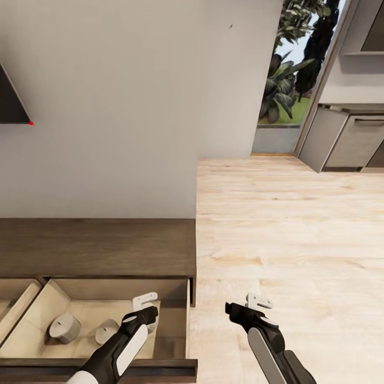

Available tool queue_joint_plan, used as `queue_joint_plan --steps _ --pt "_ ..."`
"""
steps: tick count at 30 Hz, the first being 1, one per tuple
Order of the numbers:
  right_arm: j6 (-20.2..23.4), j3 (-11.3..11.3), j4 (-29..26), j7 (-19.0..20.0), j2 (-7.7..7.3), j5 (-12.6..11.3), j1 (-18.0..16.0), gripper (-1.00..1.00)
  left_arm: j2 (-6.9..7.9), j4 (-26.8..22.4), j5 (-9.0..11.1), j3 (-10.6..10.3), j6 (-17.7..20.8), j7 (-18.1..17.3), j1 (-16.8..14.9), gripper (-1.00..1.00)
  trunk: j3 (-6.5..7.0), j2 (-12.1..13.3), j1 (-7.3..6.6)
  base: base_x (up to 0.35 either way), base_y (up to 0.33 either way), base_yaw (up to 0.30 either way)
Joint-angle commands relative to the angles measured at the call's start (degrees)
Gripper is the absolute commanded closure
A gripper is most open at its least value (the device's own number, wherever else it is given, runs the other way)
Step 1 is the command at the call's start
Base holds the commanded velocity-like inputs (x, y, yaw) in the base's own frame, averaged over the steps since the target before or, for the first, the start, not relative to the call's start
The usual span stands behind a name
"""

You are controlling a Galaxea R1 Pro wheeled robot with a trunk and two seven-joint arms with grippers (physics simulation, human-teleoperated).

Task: Place each of the two pumpkins and all three candles from the living room inside a cabinet in the living room (use any cabinet), then make sure every cabinet is closed, and position the cauldron so it is next to a table in the living room.

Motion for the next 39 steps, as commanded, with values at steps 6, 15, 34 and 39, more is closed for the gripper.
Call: queue_joint_plan --steps 6,15,34,39 --pt "0.0 0.1 0.1 -0.6 -0.01 -0.5 0.0 -1.00 0.04 -0.1 0.5 -0.3 -1.6 0.5 0.0 1.00 -1.13 -2.4 1.32 0.000 0.000 0.000" --pt "0.0 0.1 0.1 -0.5 0.05 -0.5 0.0 -1.00 0.10 -0.1 0.5 -0.4 -1.8 0.5 0.0 1.00 -2.75 -6.1 3.29 0.000 0.000 0.000" --pt "0.0 0.1 0.9 -0.2 0.07 -0.5 0.0 -1.00 0.10 -0.1 0.4 -0.4 -1.9 0.5 0.0 1.00 -5.26 -11.7 6.37 0.000 0.000 0.000" --pt "0.0 0.1 0.9 -0.2 0.06 -0.5 0.0 -1.00 0.10 -0.2 0.3 -0.4 -1.9 0.5 0.0 1.00 -5.26 -11.7 6.37 0.000 0.000 0.000"
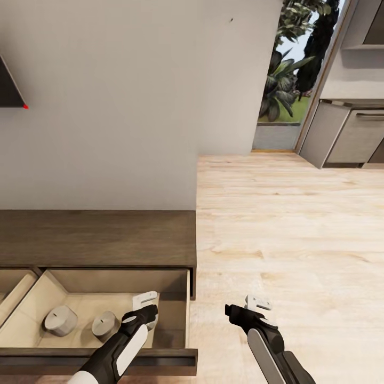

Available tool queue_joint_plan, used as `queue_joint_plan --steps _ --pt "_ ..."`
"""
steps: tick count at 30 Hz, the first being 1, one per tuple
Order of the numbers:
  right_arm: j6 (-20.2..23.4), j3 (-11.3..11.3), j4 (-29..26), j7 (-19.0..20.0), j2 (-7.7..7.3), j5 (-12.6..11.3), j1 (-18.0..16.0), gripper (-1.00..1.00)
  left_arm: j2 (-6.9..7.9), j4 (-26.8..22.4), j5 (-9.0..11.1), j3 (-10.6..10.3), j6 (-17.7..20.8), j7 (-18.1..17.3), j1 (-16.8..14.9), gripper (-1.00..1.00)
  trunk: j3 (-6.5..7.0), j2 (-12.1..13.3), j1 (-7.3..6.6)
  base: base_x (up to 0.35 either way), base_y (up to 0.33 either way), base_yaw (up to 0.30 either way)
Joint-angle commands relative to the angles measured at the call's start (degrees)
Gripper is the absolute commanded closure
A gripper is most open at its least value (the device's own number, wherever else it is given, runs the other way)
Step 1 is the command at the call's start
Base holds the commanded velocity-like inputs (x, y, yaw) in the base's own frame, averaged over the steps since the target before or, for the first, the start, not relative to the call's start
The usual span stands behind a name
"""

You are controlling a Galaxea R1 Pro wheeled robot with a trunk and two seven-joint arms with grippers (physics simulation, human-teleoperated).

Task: Place each of the two pumpkins and all three candles from the living room inside a cabinet in the living room (use any cabinet), then make sure every cabinet is closed, and position the cauldron so it is next to a table in the living room.

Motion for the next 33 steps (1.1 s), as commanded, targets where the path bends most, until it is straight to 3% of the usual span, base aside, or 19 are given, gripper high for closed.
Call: queue_joint_plan --steps 1,9,10,22,33 --pt "0.1 0.1 -0.1 -0.6 -0.01 -0.6 0.0 -1.00 0.04 -0.1 0.3 -0.2 0.2 0.4 0.0 1.00 -0.05 0.0 -0.01 0.000 0.000 0.000" --pt "0.1 0.1 -0.1 -0.6 -0.03 -0.6 0.0 -1.00 0.04 -0.1 0.3 -0.2 0.2 0.4 0.0 1.00 -0.05 0.0 -0.01 0.000 0.000 0.000" --pt "0.1 0.1 -0.1 -0.6 -0.02 -0.6 0.0 -1.00 0.04 -0.1 0.3 -0.2 0.2 0.4 0.0 -1.00 -0.05 0.0 -0.01 0.000 0.000 0.000" --pt "0.1 0.1 0.0 -0.6 -0.09 -0.6 0.0 -1.00 0.04 -0.1 0.3 -0.2 0.2 0.4 0.0 -1.00 -0.05 0.0 -0.01 0.000 0.000 0.000" --pt "0.1 0.1 0.4 -0.5 -0.09 -0.6 0.0 -1.00 0.05 -1.0 0.8 0.0 1.1 0.8 -0.1 -1.00 1.92 4.4 -2.43 0.000 0.000 0.000"
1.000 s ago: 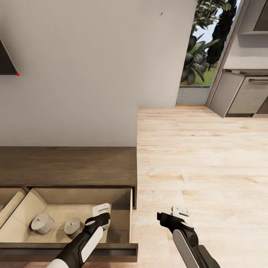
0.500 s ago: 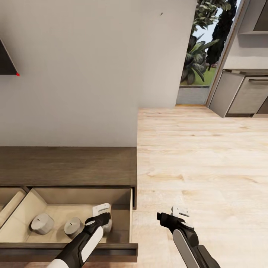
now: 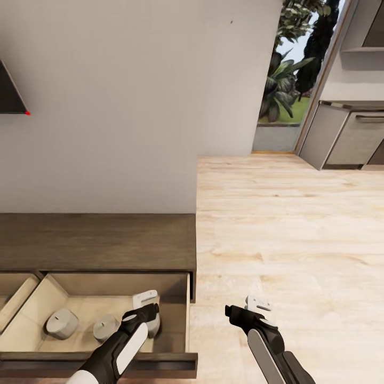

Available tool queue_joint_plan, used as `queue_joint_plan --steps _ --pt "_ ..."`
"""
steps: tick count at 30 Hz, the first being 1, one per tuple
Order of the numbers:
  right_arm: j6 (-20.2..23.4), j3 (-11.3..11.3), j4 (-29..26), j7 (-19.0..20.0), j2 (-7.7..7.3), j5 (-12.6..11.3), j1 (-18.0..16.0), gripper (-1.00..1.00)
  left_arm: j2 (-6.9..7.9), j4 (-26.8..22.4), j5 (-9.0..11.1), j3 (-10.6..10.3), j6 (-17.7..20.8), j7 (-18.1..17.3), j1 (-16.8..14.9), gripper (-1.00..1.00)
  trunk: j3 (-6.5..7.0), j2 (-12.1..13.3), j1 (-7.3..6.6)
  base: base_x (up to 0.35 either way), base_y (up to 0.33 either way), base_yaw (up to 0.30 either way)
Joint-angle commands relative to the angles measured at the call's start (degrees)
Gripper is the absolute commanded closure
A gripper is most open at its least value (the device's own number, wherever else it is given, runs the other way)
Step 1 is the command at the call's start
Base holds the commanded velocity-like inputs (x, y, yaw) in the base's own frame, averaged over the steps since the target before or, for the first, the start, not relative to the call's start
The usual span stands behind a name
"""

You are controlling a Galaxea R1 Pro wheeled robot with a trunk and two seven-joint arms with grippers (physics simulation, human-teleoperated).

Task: Place each of the two pumpkins and all three candles from the living room inside a cabinet in the living room (use any cabinet), then make sure every cabinet is closed, and position the cauldron so it is next to a table in the living room.

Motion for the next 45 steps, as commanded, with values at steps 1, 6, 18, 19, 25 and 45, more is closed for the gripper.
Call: queue_joint_plan --steps 1,6,18,19,25,45 --pt "0.1 0.1 -0.1 -0.6 -0.01 -0.6 0.0 -1.00 0.04 -0.4 0.5 -0.2 0.3 0.5 -0.1 -1.00 0.13 0.4 -0.23 0.000 0.000 0.000" --pt "0.1 0.1 -0.1 -0.6 -0.01 -0.6 0.0 -1.00 0.04 -4.0 0.7 0.1 4.4 0.7 -0.1 -1.00 1.03 2.4 -1.33 0.000 0.000 0.000" --pt "0.1 0.1 0.0 -0.6 -0.01 -0.6 0.0 -1.00 0.10 -14.1 1.2 5.3 23.0 7.8 0.0 -1.00 3.19 7.2 -3.97 0.000 0.000 0.000" --pt "0.1 0.1 0.0 -0.6 -0.01 -0.6 0.0 -1.00 0.11 -14.7 1.1 5.8 24.2 8.0 0.0 -1.00 3.37 7.6 -4.19 0.000 0.000 0.000" --pt "0.1 0.0 0.0 -0.6 -0.01 -0.6 0.0 -1.00 0.13 -17.1 1.1 9.0 29.1 8.3 0.0 -1.00 4.44 10.0 -5.51 0.000 0.000 0.000" --pt "0.1 0.0 -0.9 -1.1 -0.01 -0.5 0.0 -1.00 0.25 -17.3 1.2 11.9 30.5 8.3 0.0 -1.00 8.03 18.0 -9.90 -0.063 0.000 0.000"
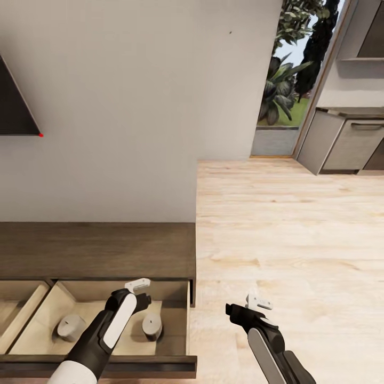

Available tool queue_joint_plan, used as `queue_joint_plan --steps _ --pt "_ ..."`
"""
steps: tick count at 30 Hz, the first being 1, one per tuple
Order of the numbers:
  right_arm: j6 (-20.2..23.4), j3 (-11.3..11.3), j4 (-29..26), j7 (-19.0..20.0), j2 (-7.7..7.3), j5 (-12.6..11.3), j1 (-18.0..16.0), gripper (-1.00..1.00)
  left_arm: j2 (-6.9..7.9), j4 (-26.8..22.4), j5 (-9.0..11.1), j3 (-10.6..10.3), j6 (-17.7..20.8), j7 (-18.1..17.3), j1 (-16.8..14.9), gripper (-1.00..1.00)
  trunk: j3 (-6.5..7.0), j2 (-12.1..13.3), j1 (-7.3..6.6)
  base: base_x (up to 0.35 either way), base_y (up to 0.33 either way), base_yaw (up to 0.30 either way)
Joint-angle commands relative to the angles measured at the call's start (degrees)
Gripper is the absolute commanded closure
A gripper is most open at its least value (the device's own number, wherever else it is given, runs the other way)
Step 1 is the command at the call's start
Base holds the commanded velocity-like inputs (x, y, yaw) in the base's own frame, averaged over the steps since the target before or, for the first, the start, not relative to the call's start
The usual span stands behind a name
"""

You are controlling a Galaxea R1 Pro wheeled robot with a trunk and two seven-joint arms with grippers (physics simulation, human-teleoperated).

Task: Place each of the two pumpkins and all three candles from the living room inside a cabinet in the living room (use any cabinet), then make sure every cabinet is closed, and position the cauldron so it is next to a table in the living room.

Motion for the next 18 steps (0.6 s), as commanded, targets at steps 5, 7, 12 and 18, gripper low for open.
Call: queue_joint_plan --steps 5,7,12,18 --pt "0.0 -0.4 -0.2 -0.6 -0.01 -0.6 0.0 -1.00 -0.01 -0.1 0.7 0.2 0.0 0.6 0.0 -1.00 0.85 2.0 -1.11 0.000 0.000 0.000" --pt "0.0 -0.4 -0.2 -0.5 -0.01 -0.6 0.0 -1.00 -0.01 0.0 0.7 0.2 0.0 0.6 0.0 -1.00 1.21 2.8 -1.55 0.000 0.000 0.000" --pt "0.1 -0.5 -0.2 -0.6 -0.01 -0.6 0.0 -1.00 0.02 0.0 0.7 0.3 0.1 0.6 0.0 -1.00 2.11 4.8 -2.65 0.000 0.000 0.000" --pt "0.1 -0.5 -0.1 -0.5 -0.01 -0.6 0.0 -1.00 -0.01 0.0 0.7 0.2 0.2 0.6 0.0 -1.00 3.19 7.2 -3.97 0.000 0.000 0.000"
